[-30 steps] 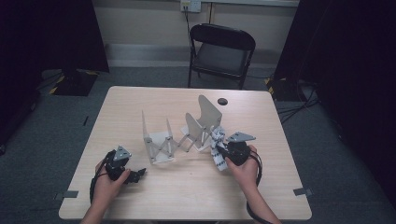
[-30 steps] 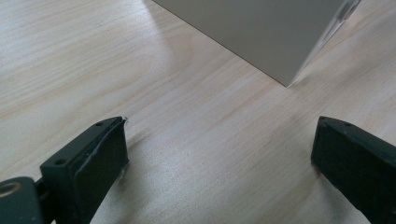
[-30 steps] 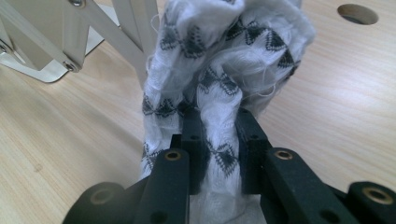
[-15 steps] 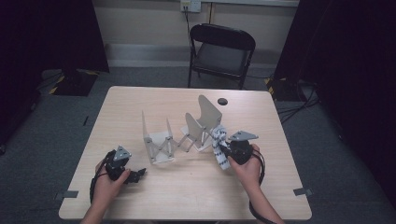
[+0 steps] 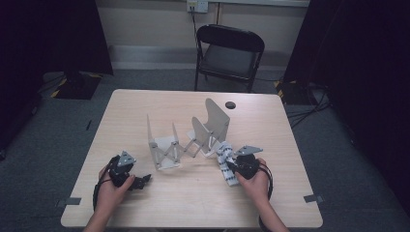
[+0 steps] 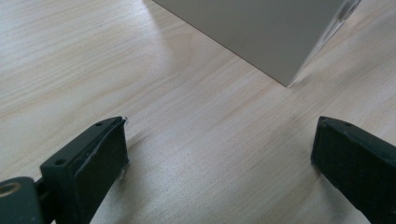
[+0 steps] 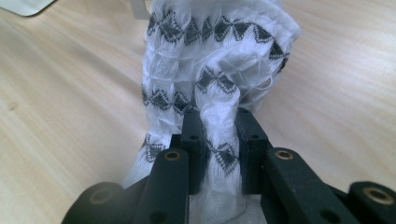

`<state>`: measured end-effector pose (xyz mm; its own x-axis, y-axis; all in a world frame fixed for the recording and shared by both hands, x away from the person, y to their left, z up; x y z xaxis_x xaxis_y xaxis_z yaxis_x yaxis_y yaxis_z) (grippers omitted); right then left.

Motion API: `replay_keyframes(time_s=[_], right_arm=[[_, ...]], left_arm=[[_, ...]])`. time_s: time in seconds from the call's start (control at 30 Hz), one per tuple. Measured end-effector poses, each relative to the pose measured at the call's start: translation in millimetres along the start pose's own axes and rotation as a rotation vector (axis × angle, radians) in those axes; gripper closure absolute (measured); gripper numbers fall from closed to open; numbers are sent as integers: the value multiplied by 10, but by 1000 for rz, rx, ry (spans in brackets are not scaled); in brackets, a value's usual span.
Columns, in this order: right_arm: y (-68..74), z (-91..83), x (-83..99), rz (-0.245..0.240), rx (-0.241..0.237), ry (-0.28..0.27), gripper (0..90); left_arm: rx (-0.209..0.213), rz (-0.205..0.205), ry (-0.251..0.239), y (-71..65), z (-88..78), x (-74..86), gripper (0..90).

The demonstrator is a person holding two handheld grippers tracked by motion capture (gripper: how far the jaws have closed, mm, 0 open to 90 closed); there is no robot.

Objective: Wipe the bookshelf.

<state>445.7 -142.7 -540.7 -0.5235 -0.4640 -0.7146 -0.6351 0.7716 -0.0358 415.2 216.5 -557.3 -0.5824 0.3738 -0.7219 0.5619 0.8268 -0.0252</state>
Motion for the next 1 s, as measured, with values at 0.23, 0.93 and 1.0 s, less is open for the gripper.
replay_keyframes(time_s=[0.23, 0.93, 1.0], right_arm=[[-34, -164, 43, 27, -15, -28, 762], [202, -471, -797, -50, -12, -214, 764], [213, -329, -716, -50, -5, -180, 764]], left_arm=[[-1, 0, 0, 0, 0, 0, 33], [-1, 0, 0, 0, 0, 0, 33], [-1, 0, 0, 0, 0, 0, 33]])
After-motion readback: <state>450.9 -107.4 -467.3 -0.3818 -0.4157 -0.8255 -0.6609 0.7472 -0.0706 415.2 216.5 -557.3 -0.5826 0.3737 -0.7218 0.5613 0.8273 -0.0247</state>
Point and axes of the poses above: each handheld gripper's, and its own axes: z roughly forward along the jaws, x roughly out of its underside, y roughly to its left, the point moved 8 cm from there along z, roughly forward along the jaws, and after that the axes turned 2 degrees about -z, right-handed, at the moved point
